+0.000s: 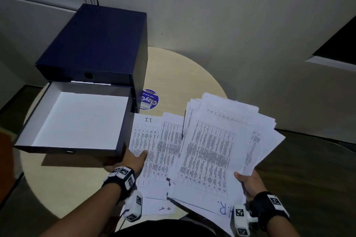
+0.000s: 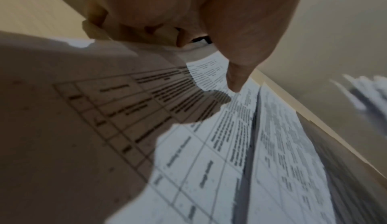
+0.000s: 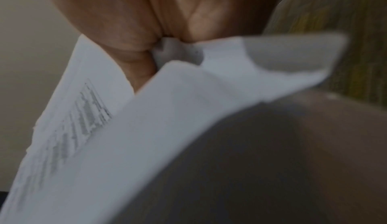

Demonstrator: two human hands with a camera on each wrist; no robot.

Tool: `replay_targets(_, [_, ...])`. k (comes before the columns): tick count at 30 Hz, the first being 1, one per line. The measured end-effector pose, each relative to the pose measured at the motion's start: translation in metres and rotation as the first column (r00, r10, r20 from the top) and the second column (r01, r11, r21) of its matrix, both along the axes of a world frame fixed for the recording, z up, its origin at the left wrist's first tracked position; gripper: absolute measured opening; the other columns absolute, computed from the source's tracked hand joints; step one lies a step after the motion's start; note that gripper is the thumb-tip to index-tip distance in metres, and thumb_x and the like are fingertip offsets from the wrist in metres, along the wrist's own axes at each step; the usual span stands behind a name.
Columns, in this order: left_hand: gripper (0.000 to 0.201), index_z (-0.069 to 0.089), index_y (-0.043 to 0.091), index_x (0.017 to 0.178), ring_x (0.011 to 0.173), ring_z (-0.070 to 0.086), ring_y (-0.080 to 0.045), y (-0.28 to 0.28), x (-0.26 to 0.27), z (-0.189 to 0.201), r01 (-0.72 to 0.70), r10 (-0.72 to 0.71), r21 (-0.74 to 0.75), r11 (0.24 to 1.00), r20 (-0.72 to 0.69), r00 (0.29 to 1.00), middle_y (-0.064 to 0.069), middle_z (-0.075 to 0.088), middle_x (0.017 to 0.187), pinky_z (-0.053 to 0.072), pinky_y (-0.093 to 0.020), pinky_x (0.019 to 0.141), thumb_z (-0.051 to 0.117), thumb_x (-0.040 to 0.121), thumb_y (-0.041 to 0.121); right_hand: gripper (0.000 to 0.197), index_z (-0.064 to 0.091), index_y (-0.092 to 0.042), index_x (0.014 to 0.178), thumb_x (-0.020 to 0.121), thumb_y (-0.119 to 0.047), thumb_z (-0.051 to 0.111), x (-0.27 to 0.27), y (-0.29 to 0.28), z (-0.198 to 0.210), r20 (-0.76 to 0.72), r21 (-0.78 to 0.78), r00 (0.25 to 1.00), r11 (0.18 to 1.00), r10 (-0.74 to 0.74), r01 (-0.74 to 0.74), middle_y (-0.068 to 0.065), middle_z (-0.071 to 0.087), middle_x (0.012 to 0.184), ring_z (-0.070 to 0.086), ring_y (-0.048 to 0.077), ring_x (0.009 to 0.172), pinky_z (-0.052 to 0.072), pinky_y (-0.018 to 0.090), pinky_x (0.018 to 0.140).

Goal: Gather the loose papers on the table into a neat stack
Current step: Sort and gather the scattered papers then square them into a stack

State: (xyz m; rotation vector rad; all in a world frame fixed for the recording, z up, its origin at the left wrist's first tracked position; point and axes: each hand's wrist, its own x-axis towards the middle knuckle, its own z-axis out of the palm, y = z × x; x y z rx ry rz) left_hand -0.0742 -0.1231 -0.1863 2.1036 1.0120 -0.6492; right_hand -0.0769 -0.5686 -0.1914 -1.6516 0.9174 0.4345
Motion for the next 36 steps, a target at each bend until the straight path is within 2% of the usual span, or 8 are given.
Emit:
replay_targets(6, [0.097, 0.01, 0.024, 0.155, 0.142, 0.035, -0.03, -0.031, 0.0, 0.052, 0.177, -0.16, -0.026, 0.984, 0.315, 0.935, -0.007, 0.028, 0.158, 0.033, -0.04, 0.111, 0.071, 0.081, 0.042, 0.032, 0.049, -0.011, 0.099, 0.082, -0.01, 0.075, -0.001, 0.016, -0.012, -0.067, -0.015, 0.998, 1.0, 0.019, -0.02, 0.0, 0.041, 0.039, 0.036, 0.009, 0.03, 0.03, 0.017, 0.038])
replay_targets(11, [0.102, -0.003, 0.041, 0.151, 0.076, 0.07, -0.027, -0.043, 0.001, 0.059, 0.268, -0.19, -0.197, 0.943, 0.341, 0.921, -0.008, 0.068, 0.104, 0.054, -0.03, 0.059, 0.067, 0.084, 0.01, 0.096, 0.036, 0.003, 0.141, 0.063, -0.026, 0.084, 0.005, 0.033, -0.048, -0.059, 0.0, 0.994, 0.996, 0.092, -0.092, 0.017, 0.06, 0.13, 0.061, 0.034, 0.114, 0.047, 0.051, 0.102])
replay_targets(15, [0.101, -0.005, 0.051, 0.147, 0.058, 0.064, -0.028, -0.048, 0.0, 0.071, 0.23, -0.178, -0.11, 0.967, 0.352, 0.919, -0.016, 0.067, 0.082, 0.056, -0.043, 0.051, 0.054, 0.085, -0.003, 0.061, 0.045, 0.004, 0.131, 0.079, -0.007, 0.076, 0.005, 0.057, -0.001, -0.023, 0.017, 0.995, 0.996, 0.093, -0.093, 0.024, 0.072, 0.092, 0.072, 0.031, 0.083, 0.055, 0.035, 0.069])
replay_targets(17, [0.105, -0.007, 0.05, 0.148, 0.057, 0.058, -0.019, -0.048, 0.003, 0.086, 0.207, -0.19, -0.001, 0.978, 0.385, 0.903, -0.021, 0.067, 0.107, 0.045, -0.033, 0.042, 0.054, 0.085, -0.008, 0.091, 0.038, 0.0, 0.14, 0.065, -0.021, 0.085, 0.006, 0.039, -0.004, -0.035, -0.018, 0.999, 0.999, 0.029, -0.03, 0.03, 0.064, 0.119, 0.066, 0.041, 0.102, 0.056, 0.046, 0.081])
replay_targets(20, [0.101, -0.001, 0.043, 0.151, 0.073, 0.058, -0.016, -0.043, 0.014, 0.098, 0.186, -0.211, 0.099, 0.978, 0.468, 0.858, -0.011, 0.059, 0.133, 0.044, -0.024, 0.056, 0.055, 0.084, -0.009, 0.139, 0.028, -0.009, 0.15, 0.034, -0.041, 0.097, 0.001, -0.009, -0.031, 0.002, -0.021, 0.995, 0.994, -0.103, 0.103, 0.021, 0.062, 0.124, 0.063, 0.034, 0.099, 0.054, 0.051, 0.084])
replay_targets(25, [0.063, 0.043, 0.025, 0.138, 0.108, 0.061, -0.025, -0.045, 0.023, 0.105, 0.15, -0.227, 0.174, 0.973, 0.616, 0.754, -0.002, 0.055, 0.128, 0.055, -0.035, 0.084, 0.051, 0.084, -0.007, 0.107, 0.032, -0.01, 0.144, 0.057, -0.027, 0.093, -0.013, -0.03, 0.014, -0.011, -0.087, 0.973, 0.969, -0.231, 0.229, -0.001, 0.044, 0.058, 0.041, 0.015, 0.047, 0.033, 0.024, 0.049])
replay_targets(29, [0.066, 0.046, 0.023, 0.137, 0.112, 0.056, -0.023, -0.055, 0.029, 0.133, 0.079, -0.118, 0.088, 0.993, 0.743, 0.659, -0.002, 0.051, 0.13, 0.05, -0.029, 0.091, 0.046, 0.082, -0.014, 0.108, 0.028, -0.006, 0.148, 0.06, -0.025, 0.087, -0.012, -0.026, -0.013, -0.066, -0.085, 0.993, 0.992, -0.103, 0.097, 0.017, 0.063, 0.096, 0.064, 0.03, 0.079, 0.059, 0.046, 0.069])
replay_targets(36, [0.038, 0.052, 0.015, 0.127, 0.096, 0.062, -0.017, -0.065, 0.039, 0.21, 0.007, 0.054, -0.061, 0.998, 0.932, 0.36, -0.001, 0.066, 0.11, 0.048, -0.025, 0.08, 0.058, 0.091, 0.007, 0.052, 0.054, 0.0, 0.126, 0.076, 0.006, 0.07, 0.002, 0.069, 0.01, 0.004, 0.05, 0.98, 0.979, 0.199, -0.199, 0.013, 0.07, 0.106, 0.065, 0.036, 0.101, 0.049, 0.048, 0.096])
